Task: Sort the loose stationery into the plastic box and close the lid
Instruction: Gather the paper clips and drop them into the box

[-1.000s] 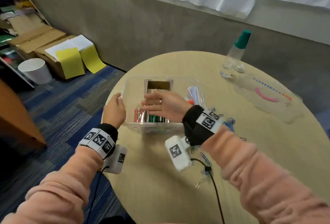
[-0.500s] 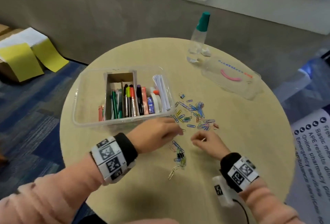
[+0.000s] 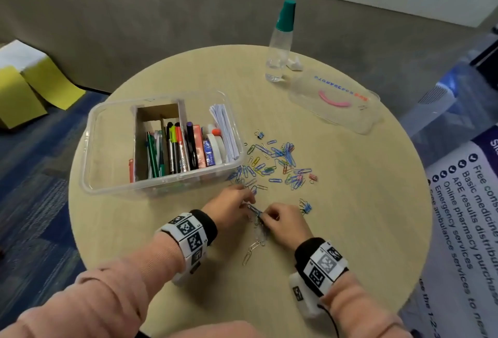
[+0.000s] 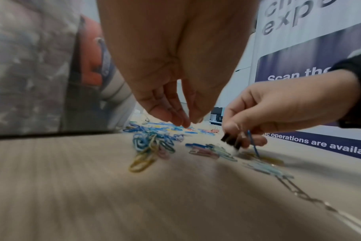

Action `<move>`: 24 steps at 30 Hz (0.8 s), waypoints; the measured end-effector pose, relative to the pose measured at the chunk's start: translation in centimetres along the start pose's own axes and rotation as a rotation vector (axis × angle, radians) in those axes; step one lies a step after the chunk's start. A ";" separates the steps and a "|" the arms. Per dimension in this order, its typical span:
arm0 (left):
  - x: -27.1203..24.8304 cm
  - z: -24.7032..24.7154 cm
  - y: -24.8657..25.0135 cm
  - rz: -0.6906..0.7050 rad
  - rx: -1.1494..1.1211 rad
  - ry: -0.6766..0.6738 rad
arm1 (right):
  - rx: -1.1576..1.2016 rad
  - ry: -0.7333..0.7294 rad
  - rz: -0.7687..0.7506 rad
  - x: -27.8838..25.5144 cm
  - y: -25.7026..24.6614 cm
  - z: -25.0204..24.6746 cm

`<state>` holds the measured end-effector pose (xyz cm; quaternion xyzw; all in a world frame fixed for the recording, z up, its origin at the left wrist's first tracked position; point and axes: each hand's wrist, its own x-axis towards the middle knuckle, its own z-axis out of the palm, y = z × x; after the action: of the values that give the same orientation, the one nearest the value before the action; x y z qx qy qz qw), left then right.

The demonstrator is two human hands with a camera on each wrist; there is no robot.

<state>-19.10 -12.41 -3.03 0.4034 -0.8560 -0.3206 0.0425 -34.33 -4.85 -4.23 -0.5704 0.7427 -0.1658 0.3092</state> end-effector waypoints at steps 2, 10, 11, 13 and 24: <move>-0.1 0.4 0.1 0.003 -0.040 0.033 | 0.195 0.060 0.052 0.3 0.4 -0.7; 0.7 1.8 1.1 0.009 -0.176 0.116 | 1.589 0.110 0.227 -0.3 2.2 -5.7; 1.0 2.0 1.4 0.012 -0.175 0.102 | 1.638 0.127 0.250 -0.1 2.6 -6.2; 1.6 2.6 2.2 0.024 -0.162 0.072 | 1.704 0.180 0.320 0.4 3.6 -7.0; 7.4 6.2 9.7 0.118 0.197 -0.107 | 0.391 0.218 0.311 7.0 7.7 -8.9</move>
<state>-32.54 -9.98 -3.65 0.3370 -0.9066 -0.2527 -0.0243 -46.95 -10.20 -4.01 -0.3578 0.8041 -0.3169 0.3534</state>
